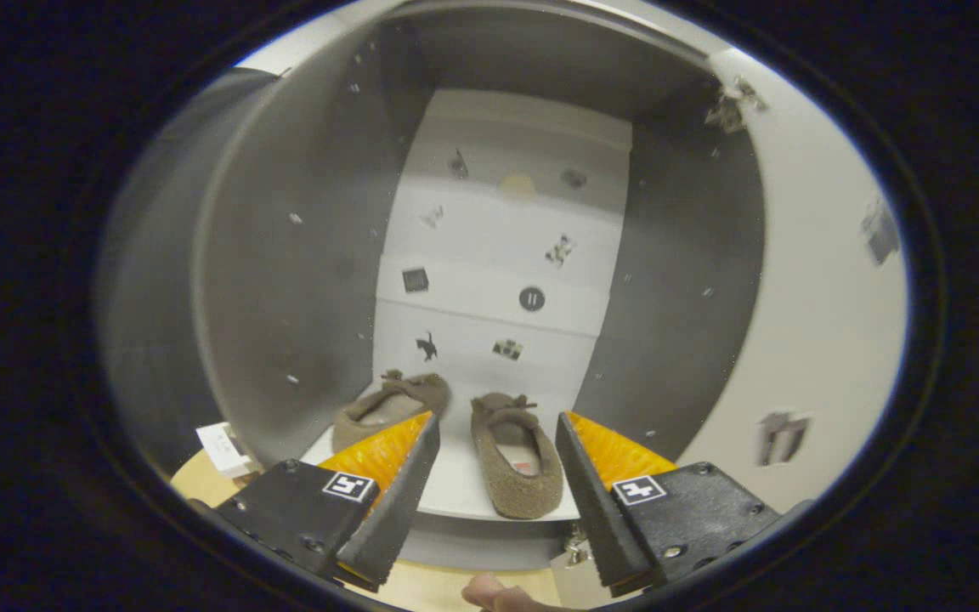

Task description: Open the shoe cabinet door, grab the shoes and put them into the shoe cabinet, then close the shoe cabinet door.

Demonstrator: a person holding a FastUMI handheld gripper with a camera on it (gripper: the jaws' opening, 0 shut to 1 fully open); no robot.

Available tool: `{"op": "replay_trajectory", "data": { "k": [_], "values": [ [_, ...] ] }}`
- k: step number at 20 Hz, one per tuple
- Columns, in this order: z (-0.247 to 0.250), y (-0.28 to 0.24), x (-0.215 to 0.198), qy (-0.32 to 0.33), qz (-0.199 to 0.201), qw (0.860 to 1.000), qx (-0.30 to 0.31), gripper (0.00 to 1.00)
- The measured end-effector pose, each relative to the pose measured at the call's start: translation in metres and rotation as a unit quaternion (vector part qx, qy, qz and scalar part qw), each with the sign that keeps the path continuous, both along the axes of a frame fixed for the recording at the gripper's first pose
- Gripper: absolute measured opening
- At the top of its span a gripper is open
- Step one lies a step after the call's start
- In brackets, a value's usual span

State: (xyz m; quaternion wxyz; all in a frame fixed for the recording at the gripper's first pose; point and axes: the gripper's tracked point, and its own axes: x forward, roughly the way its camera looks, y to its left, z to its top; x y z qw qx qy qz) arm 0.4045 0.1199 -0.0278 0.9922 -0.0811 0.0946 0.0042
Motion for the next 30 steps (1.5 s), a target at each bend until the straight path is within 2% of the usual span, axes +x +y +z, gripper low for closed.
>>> {"op": "replay_trajectory", "data": {
  "k": [2,4,8,11,13,16,18,24,27,30],
  "values": [
    [0.029,0.006,-0.046,-0.020,0.000,1.000,0.008,0.99],
    [0.045,0.015,-0.100,-0.015,0.010,0.999,0.036,1.00],
    [0.069,0.014,-0.192,-0.026,0.022,0.998,0.050,1.00],
    [0.046,0.004,-0.251,0.002,0.037,0.996,0.081,1.00],
    [0.034,-0.006,-0.287,0.014,0.063,0.992,0.105,1.00],
    [0.018,-0.056,-0.343,0.004,0.068,0.986,0.155,1.00],
    [0.010,-0.090,-0.378,-0.010,0.071,0.984,0.166,1.00],
    [-0.016,-0.229,-0.439,-0.057,-0.009,0.991,0.123,1.00],
    [-0.023,-0.293,-0.450,-0.090,-0.064,0.984,0.138,1.00],
    [-0.041,-0.344,-0.443,-0.087,-0.081,0.984,0.131,1.00]
  ]
}}
